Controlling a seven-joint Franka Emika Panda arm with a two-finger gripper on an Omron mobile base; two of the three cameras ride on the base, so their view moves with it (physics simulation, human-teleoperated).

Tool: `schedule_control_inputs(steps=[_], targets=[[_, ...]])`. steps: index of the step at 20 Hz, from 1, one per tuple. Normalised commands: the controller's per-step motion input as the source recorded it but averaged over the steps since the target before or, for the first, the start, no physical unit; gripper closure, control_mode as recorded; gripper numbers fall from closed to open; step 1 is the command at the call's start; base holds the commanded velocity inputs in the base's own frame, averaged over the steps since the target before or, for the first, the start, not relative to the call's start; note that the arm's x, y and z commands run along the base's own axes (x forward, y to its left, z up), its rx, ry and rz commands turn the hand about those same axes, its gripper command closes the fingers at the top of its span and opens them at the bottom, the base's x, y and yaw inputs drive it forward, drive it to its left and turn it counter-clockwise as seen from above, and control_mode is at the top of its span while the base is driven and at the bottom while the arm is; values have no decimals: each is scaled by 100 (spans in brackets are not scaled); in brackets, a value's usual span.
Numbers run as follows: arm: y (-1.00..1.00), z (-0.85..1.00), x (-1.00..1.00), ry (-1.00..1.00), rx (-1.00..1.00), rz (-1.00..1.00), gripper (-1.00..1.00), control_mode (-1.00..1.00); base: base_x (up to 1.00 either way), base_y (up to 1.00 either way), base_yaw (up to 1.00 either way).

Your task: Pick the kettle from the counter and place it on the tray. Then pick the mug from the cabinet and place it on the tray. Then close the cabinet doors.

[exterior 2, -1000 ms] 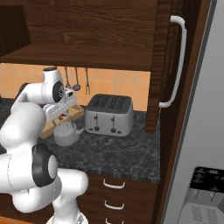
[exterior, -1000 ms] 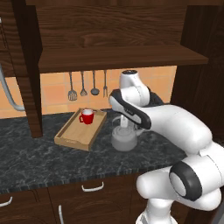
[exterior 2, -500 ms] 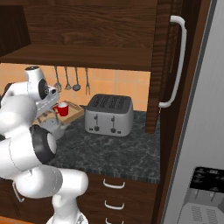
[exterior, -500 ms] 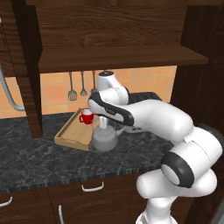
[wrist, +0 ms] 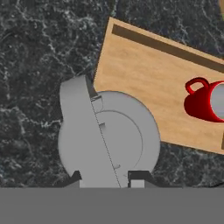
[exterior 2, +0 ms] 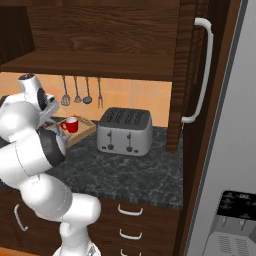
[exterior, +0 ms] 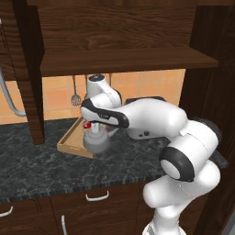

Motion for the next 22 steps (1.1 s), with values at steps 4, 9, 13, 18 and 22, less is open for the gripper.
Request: schedule_control_inputs(steps=[4, 9, 13, 18, 22], targets=[[39, 0, 23, -13, 0, 5, 100, -100, 0, 0, 0], [31, 0, 29, -10, 0, 0, 100, -100, 0, 0, 0], [26, 0, 40, -3, 0, 0, 100, -100, 0, 0, 0], [15, 0, 26, -5, 0, 0, 100, -100, 0, 0, 0], [23, -1, 28, -3, 0, 0, 100, -100, 0, 0, 0]])
